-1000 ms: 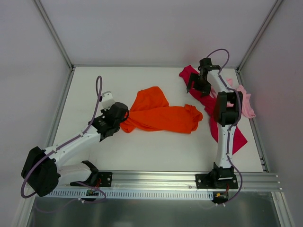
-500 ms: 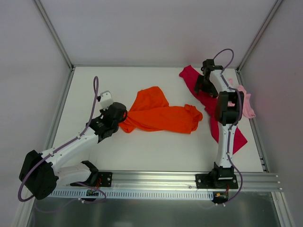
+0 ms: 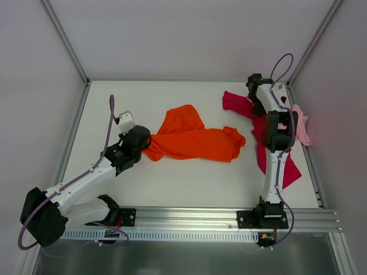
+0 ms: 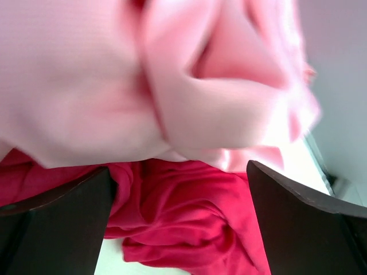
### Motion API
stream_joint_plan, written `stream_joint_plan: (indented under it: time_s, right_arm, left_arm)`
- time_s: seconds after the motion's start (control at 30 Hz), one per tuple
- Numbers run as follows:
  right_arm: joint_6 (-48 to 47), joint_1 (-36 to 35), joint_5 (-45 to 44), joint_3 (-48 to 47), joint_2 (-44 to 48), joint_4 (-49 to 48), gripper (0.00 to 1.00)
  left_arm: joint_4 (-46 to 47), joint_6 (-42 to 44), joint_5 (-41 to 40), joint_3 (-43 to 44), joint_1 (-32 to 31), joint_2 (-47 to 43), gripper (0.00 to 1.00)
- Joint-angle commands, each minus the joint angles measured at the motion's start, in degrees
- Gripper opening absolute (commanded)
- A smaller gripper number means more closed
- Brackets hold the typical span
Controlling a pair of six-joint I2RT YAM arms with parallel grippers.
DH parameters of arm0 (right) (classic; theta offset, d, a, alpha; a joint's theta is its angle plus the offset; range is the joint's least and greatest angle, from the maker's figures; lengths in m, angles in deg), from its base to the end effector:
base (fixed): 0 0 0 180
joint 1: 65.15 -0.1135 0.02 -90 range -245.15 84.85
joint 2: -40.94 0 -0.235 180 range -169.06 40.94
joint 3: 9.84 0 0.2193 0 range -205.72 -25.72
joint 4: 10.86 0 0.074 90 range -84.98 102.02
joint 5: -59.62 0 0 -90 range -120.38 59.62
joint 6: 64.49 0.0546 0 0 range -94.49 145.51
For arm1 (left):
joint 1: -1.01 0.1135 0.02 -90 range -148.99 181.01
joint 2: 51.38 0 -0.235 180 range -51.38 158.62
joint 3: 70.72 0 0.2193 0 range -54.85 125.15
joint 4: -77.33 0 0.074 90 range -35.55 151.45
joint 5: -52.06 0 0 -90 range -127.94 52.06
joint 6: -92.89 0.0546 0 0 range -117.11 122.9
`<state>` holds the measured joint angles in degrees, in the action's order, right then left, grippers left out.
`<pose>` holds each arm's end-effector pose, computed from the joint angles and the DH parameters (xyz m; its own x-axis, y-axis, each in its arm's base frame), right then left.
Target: Fold and stack the t-shirts
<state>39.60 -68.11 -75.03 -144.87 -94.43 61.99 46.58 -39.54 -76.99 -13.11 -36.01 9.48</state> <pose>0.4406 -0.0156 0.1693 -0.8868 0.1276 -0.4443 0.3940 0.7113 -0.5821 0.1972 -0.1056 0.2412 -0.3637 -0.3820 -0.8496 -0.2639 0.9169 -0.2993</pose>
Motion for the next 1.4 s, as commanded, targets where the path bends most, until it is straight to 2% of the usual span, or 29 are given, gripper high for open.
stream_joint_plan:
  time_s: [0.0,0.17,0.27,0.33,0.37,0.4,0.43,0.47,0.53,0.57,0.6,0.63,0.7,0.8,0.9,1.0,1.13,1.27,1.37]
  right_arm:
    - [9.54,3.83,-11.95,-4.05,4.15,11.11,1.00]
    - [18.59,7.09,-17.13,-7.58,4.67,21.23,1.00]
    - [22.20,7.27,-17.93,-6.79,6.96,22.21,1.00]
    - [22.13,5.61,-18.98,-4.62,10.02,20.38,1.00]
    - [16.99,3.51,-18.47,-2.94,11.60,15.33,1.00]
    - [16.94,2.97,-16.98,-0.14,13.71,9.10,1.00]
    - [5.80,1.31,-13.31,7.63,19.04,2.51,1.00]
    - [1.08,0.25,-2.58,11.88,22.22,-10.78,1.00]
    - [-3.34,0.15,6.45,21.62,29.94,-23.06,1.00]
    - [-4.67,0.06,15.81,22.73,31.38,-24.70,1.00]
    - [-4.60,-0.29,18.51,22.30,31.83,-24.19,1.00]
    - [-6.68,-1.51,25.76,20.30,31.75,-23.49,1.00]
    - [-7.93,-3.97,25.40,16.78,30.79,-17.64,1.00]
    - [-8.73,-9.07,19.96,14.83,30.52,-13.05,1.00]
    - [-5.66,-10.66,20.90,20.43,32.62,-13.81,1.00]
    - [-2.40,-11.27,27.58,29.92,35.52,-17.76,0.97]
    - [0.14,-17.14,21.91,37.22,38.94,-17.68,0.93]
    - [4.80,-23.12,21.18,52.66,49.03,-24.95,0.91]
    - [6.12,-27.69,18.82,57.96,53.79,-25.60,0.90]
  left_arm:
    - [0.81,0.95,0.20,-0.43,0.28,-1.18,0.00]
    - [0.90,0.95,0.55,-0.60,0.28,-1.36,0.00]
    - [0.90,1.04,0.46,-0.60,0.28,-1.36,0.00]
    - [1.25,1.04,0.46,-0.69,0.28,-1.18,0.00]
    - [1.42,1.13,0.55,-0.78,0.28,-0.83,0.00]
    - [1.69,1.13,0.73,-0.87,0.28,-0.66,0.00]
    - [2.21,1.13,0.81,-0.95,0.28,-0.39,0.00]
    - [2.39,1.13,0.99,-0.87,0.28,-0.13,0.00]
    - [2.48,1.21,1.17,-0.87,0.28,0.57,0.00]
    - [2.48,1.13,1.08,-1.04,0.19,0.57,0.00]
    - [2.83,1.13,1.17,-1.30,0.19,0.40,0.00]
    - [3.35,1.13,1.34,-1.48,0.28,0.40,0.00]
    - [4.06,1.39,2.04,-1.31,0.19,0.75,0.00]
    - [4.33,1.22,2.31,-1.22,0.28,1.54,0.00]
    - [4.50,0.95,1.96,-1.39,0.19,1.72,0.00]
    - [5.20,0.95,2.83,-1.48,0.19,1.72,0.00]
    - [5.03,1.04,2.14,-1.66,0.28,1.72,0.00]
    - [5.47,1.30,1.61,-1.83,0.19,1.28,0.00]
    - [6.08,1.39,1.69,-2.53,0.19,1.10,0.00]
